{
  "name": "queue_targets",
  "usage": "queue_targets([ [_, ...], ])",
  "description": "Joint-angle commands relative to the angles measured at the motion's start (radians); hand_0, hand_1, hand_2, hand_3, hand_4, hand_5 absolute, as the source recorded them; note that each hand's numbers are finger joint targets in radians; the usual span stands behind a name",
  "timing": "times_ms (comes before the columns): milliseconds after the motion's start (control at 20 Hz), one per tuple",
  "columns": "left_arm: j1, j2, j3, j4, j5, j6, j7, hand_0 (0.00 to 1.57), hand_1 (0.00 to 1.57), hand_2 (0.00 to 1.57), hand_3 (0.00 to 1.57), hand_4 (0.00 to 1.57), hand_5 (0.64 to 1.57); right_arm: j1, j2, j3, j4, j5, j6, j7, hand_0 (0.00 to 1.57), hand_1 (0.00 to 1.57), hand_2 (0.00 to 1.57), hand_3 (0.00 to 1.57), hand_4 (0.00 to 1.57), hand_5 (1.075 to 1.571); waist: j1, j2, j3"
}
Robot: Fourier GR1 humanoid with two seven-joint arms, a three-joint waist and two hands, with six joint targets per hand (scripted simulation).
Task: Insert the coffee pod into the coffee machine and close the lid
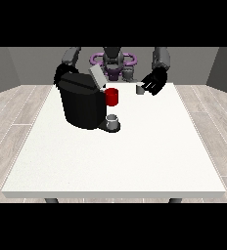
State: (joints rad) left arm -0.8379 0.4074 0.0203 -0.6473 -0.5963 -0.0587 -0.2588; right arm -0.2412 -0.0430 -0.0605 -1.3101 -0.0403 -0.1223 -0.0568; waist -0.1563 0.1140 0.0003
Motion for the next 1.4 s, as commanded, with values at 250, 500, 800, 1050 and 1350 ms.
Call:
queue_targets([
  [250,-0.067,0.013,0.034,-0.022,0.005,-0.07,0.031,1.27,1.27,1.34,1.29,0.55,1.571,0.028,0.0,0.01,-0.001,-0.008,0.021,-0.051,0.0,0.0,0.0,0.0,0.52,1.571,-0.029,0.001,-0.0001],
  [500,-0.202,0.05,0.075,-0.008,0.004,-0.063,0.107,1.02,1.02,1.21,1.23,0.5,1.571,-0.028,0.026,0.048,-0.039,0.035,-0.031,-0.006,0.0,0.0,0.0,0.0,0.51,1.571,-0.098,0.043,-0.0003],
  [800,-0.287,0.044,0.091,-0.009,0.015,-0.1,0.158,1.26,1.26,1.29,1.22,0.47,1.571,-0.068,0.002,0.034,-0.031,0.032,-0.027,0.026,0.0,0.0,0.0,0.0,0.55,1.571,-0.108,0.067,-0.0001],
  [1050,-0.28,0.079,0.106,0.005,0.007,-0.084,0.1,1.28,1.28,1.33,1.27,0.52,1.571,-0.062,-0.012,0.027,-0.079,0.018,-0.009,0.015,0.0,0.0,0.0,0.0,0.46,1.571,-0.133,0.106,-0.0002],
  [1350,-0.329,0.09,0.115,0.029,-0.009,-0.077,0.126,1.28,1.28,1.3,1.24,0.49,1.571,-0.072,0.041,0.071,-0.102,0.055,-0.063,0.023,0.0,0.0,0.0,0.0,0.48,1.571,-0.153,0.136,-0.0004],
])
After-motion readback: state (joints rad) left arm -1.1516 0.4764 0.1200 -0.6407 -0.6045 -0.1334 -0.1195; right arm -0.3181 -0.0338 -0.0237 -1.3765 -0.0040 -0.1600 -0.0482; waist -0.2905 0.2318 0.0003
